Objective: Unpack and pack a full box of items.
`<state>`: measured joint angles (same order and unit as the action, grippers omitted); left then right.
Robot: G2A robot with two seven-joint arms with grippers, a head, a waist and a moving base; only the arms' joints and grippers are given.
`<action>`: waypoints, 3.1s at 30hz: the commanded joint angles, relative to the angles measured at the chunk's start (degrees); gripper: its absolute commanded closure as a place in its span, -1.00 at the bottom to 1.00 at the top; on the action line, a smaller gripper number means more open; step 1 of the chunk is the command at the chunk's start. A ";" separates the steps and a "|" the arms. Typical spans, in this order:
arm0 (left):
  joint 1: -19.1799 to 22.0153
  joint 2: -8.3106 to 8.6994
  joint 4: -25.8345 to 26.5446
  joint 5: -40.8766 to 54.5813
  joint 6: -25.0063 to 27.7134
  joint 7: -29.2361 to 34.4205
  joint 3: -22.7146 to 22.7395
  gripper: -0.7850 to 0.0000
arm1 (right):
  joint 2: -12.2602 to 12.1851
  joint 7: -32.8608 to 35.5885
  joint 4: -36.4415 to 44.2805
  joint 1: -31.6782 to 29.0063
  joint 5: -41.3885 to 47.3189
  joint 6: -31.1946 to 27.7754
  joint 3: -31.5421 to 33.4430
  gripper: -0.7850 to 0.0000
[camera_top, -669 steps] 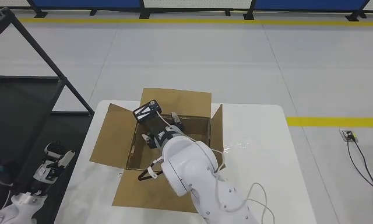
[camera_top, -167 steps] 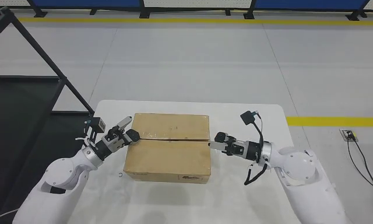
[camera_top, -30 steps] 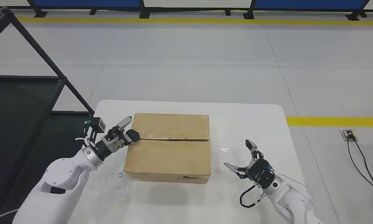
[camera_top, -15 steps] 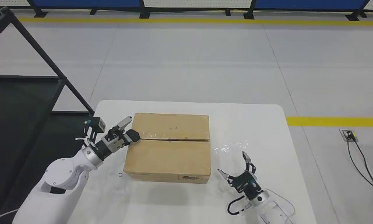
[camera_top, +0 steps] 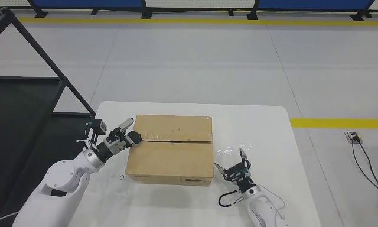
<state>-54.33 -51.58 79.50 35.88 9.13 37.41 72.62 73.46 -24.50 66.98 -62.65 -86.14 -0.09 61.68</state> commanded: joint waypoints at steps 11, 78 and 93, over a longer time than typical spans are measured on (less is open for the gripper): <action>0.00 0.00 0.00 0.00 0.00 0.00 0.00 -1.00 | 1.63 1.79 -5.08 4.72 2.09 0.15 -1.58 -1.00; 0.00 0.00 0.00 0.00 0.00 0.00 0.00 -1.00 | 4.72 9.55 -5.69 5.83 -10.65 6.96 -0.22 -1.00; 0.00 0.00 0.00 0.00 0.00 0.00 0.00 -1.00 | 6.73 9.28 -10.30 8.89 -11.68 11.16 -3.14 -1.00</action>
<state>-54.33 -51.58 79.50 35.88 9.13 37.41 72.62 80.07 -14.84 56.85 -53.91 -97.87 10.26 58.61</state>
